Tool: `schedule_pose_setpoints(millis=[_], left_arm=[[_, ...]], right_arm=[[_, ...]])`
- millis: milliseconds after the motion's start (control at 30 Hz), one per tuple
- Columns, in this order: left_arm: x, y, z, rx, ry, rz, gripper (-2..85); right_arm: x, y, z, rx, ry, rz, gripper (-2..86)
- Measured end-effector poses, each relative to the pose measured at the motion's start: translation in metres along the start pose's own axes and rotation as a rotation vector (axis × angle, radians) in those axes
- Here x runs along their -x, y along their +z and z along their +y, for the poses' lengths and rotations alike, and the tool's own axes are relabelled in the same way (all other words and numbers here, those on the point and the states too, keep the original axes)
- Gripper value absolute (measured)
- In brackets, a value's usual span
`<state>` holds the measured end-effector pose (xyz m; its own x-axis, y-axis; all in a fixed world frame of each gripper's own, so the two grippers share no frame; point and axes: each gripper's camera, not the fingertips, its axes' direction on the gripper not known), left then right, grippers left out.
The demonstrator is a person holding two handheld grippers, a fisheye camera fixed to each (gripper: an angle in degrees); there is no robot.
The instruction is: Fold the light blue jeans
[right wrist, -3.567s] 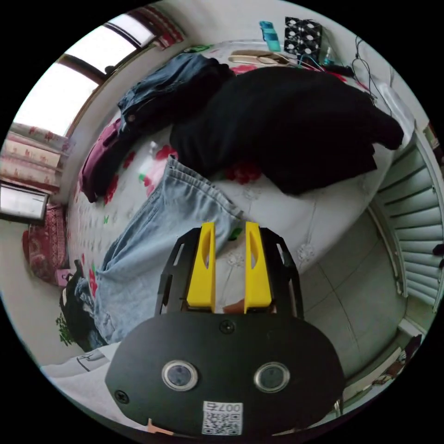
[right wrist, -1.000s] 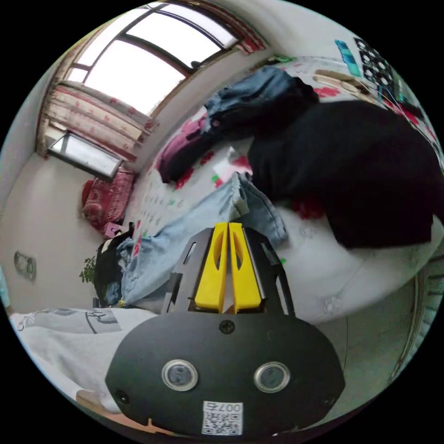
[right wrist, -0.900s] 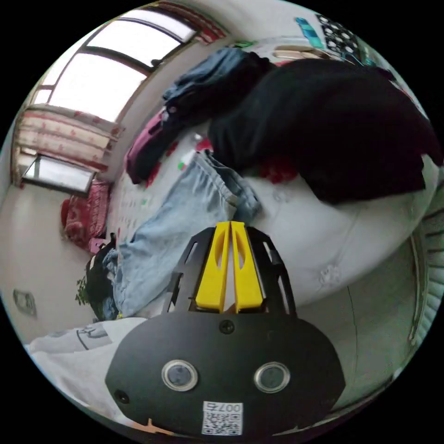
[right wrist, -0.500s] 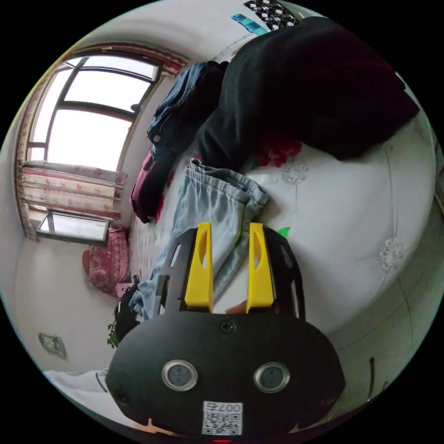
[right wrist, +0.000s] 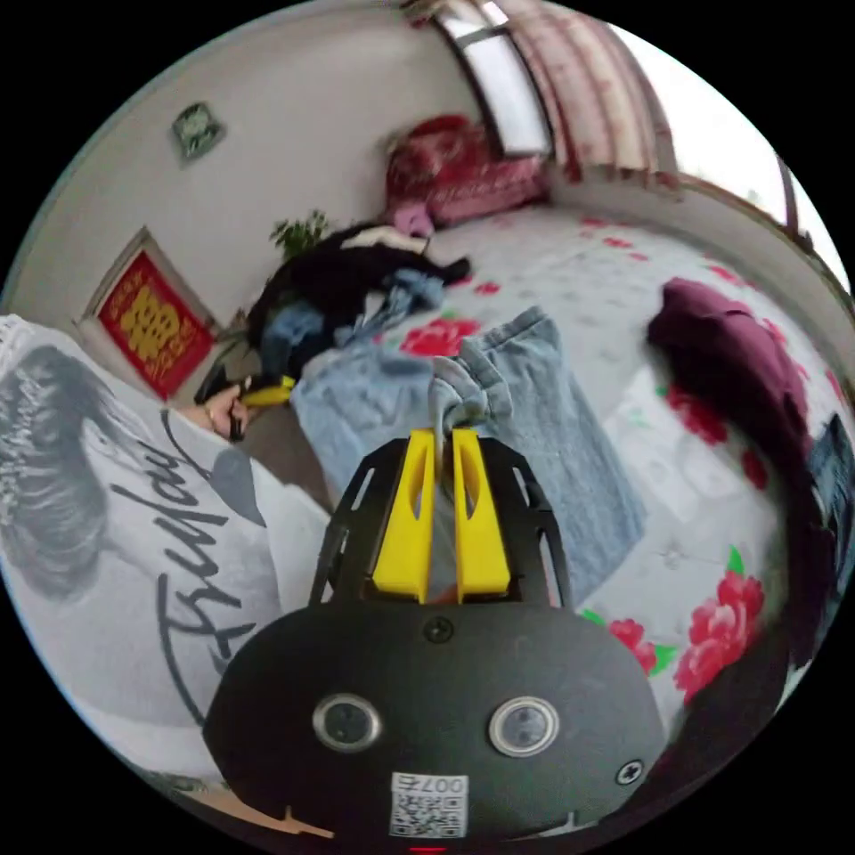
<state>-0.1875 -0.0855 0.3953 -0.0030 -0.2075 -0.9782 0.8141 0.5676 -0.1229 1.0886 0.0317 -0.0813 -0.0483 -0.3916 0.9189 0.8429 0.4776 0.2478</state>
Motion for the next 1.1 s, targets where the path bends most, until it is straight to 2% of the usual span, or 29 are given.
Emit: schedule_pose_setpoints(millis=[33,133,200,300,533,700,867,1033,1100], left_arm=[[0.002,0.001,-0.002,-0.001,-0.004,0.003,8.8],[0.009,0.005,-0.014,0.004,-0.015,0.016,9.1],[0.013,0.007,-0.023,0.012,-0.004,0.023,9.5],[0.017,0.016,-0.034,0.042,0.017,0.022,9.6],[0.026,0.038,-0.054,0.057,0.018,0.120,12.9],[0.022,0.038,-0.060,0.086,0.080,0.143,14.2],[0.016,0.046,-0.067,0.121,0.143,0.009,9.8],[0.019,0.047,-0.073,0.090,0.097,0.155,5.8],[-0.013,0.043,-0.073,0.078,0.222,0.236,5.5]], right_arm=[[0.015,0.044,-0.004,0.137,-0.028,-0.050,2.3],[0.045,0.123,0.004,0.394,-0.084,-0.094,3.2],[0.058,0.134,0.008,0.433,-0.121,-0.097,3.7],[0.060,0.125,0.008,0.396,-0.120,-0.052,3.7],[0.025,0.108,0.008,0.289,0.136,-0.077,3.7],[0.020,0.106,0.011,0.233,0.233,-0.113,2.5],[0.020,0.101,0.016,0.215,0.254,-0.092,1.1],[0.019,0.091,0.019,0.204,0.248,-0.056,0.4],[0.016,0.083,0.021,0.179,0.260,-0.043,0.3]])
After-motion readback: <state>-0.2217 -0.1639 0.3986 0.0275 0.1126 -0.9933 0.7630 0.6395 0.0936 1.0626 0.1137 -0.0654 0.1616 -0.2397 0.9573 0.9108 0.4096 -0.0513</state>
